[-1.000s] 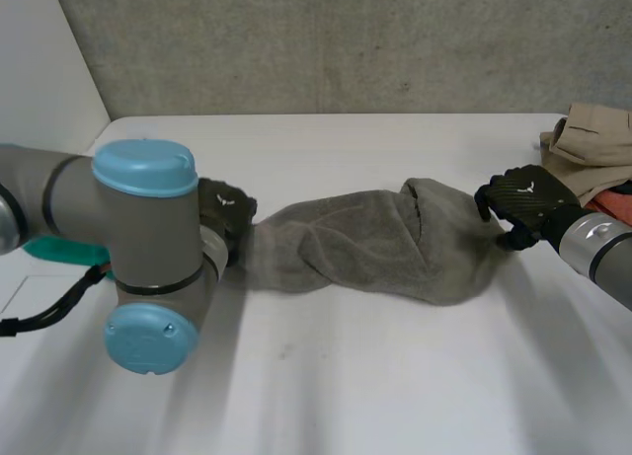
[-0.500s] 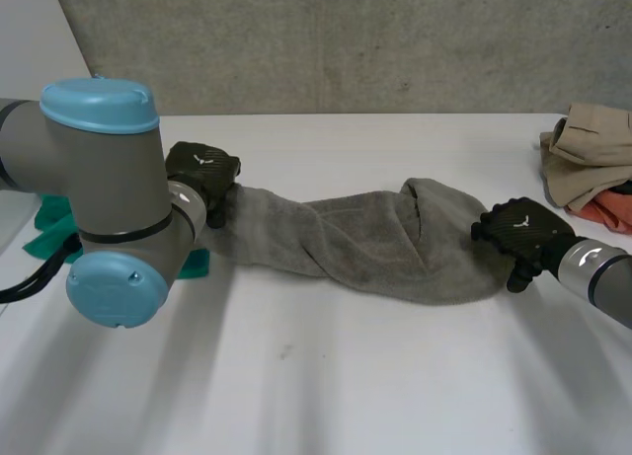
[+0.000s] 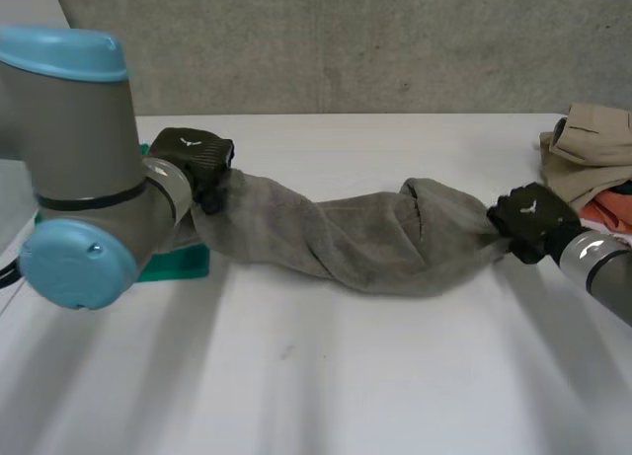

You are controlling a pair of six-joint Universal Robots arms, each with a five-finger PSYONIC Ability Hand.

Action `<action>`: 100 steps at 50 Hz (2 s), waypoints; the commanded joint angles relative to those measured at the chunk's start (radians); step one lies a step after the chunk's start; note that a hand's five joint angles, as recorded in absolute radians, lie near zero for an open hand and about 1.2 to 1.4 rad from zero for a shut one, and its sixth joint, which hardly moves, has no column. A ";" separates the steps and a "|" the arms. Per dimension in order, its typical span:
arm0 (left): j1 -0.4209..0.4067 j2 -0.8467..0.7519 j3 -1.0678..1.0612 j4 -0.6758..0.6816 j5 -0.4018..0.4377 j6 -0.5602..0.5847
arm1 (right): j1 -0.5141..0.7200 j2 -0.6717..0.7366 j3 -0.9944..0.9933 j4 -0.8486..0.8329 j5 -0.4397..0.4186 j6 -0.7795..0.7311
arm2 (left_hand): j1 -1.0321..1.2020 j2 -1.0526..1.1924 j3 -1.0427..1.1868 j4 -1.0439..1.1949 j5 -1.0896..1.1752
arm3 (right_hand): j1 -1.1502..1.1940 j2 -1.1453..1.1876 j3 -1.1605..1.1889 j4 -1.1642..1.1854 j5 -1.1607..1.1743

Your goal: Fold the laundry.

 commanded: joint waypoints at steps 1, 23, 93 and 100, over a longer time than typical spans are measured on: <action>0.000 0.169 -0.033 -0.193 0.079 -0.084 | -0.025 -0.228 -0.005 0.090 -0.003 0.188 | 0.219 0.202 0.211 0.205 0.255 | 0.258 0.222 0.214 0.203 0.233; 0.135 -0.162 0.140 -0.163 0.116 -0.127 | 0.178 -0.019 -0.520 0.383 0.301 0.255 | 0.219 0.202 0.211 0.205 0.255 | 0.258 0.222 0.214 0.203 0.233; -0.104 -0.280 -0.051 0.231 0.010 0.126 | 0.300 0.036 -0.348 0.268 0.504 0.152 | 0.219 0.202 0.211 0.205 0.255 | 0.258 0.222 0.214 0.203 0.233; -0.078 -0.227 -0.059 0.170 0.070 0.106 | 0.286 -0.012 -0.332 0.294 0.478 0.149 | 0.219 0.202 0.211 0.205 0.255 | 0.258 0.222 0.214 0.203 0.233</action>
